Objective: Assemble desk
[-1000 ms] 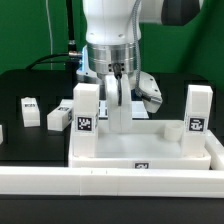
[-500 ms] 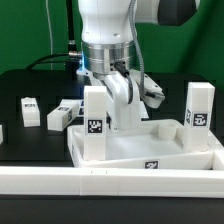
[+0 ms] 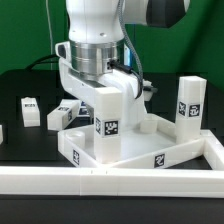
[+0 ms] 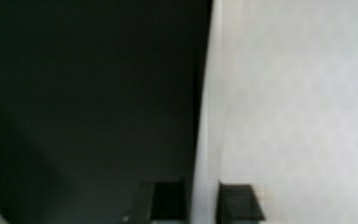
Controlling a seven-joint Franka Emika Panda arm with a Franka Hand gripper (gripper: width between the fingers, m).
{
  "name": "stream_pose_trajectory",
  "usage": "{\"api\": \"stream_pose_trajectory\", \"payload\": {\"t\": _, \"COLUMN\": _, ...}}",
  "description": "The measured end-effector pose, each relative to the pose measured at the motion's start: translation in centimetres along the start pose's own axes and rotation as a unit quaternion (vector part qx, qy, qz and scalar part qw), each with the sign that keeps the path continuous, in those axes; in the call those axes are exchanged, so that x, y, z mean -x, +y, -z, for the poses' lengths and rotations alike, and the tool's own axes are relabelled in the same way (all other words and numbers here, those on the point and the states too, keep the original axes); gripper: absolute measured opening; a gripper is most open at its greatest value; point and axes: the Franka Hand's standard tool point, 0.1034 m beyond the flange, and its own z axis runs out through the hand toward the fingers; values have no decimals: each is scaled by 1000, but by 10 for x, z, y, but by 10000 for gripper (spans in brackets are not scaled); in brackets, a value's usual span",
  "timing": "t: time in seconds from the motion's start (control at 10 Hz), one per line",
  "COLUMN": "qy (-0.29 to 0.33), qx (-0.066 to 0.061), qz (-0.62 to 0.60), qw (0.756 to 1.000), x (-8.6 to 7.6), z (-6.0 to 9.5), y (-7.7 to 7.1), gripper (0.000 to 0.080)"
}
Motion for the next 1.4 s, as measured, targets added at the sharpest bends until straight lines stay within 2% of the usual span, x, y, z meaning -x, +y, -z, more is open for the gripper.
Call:
{"api": "stream_pose_trajectory", "payload": {"t": 0.5, "qy": 4, "qx": 3, "qz": 156, "qw": 988, "x": -5, "z": 2, "y": 2, "gripper": 69}}
{"api": "stream_pose_trajectory", "payload": {"t": 0.7, "qy": 4, "qx": 4, "qz": 228, "qw": 974, "x": -6, "z": 2, "y": 2, "gripper": 67}}
{"api": "stream_pose_trajectory", "payload": {"t": 0.8, "qy": 8, "qx": 5, "qz": 257, "qw": 966, "x": -8, "z": 5, "y": -5, "gripper": 65}}
{"api": "stream_pose_trajectory", "payload": {"t": 0.9, "qy": 16, "qx": 11, "qz": 309, "qw": 951, "x": -12, "z": 8, "y": -15, "gripper": 63}}
{"api": "stream_pose_trajectory", "payload": {"t": 1.1, "qy": 22, "qx": 20, "qz": 357, "qw": 934, "x": -10, "z": 5, "y": -28, "gripper": 63}}
{"api": "stream_pose_trajectory", "payload": {"t": 1.2, "qy": 23, "qx": 23, "qz": 397, "qw": 917, "x": -8, "z": 6, "y": -33, "gripper": 63}}
{"api": "stream_pose_trajectory", "payload": {"t": 1.4, "qy": 22, "qx": 25, "qz": 444, "qw": 895, "x": -11, "z": 6, "y": -30, "gripper": 63}}
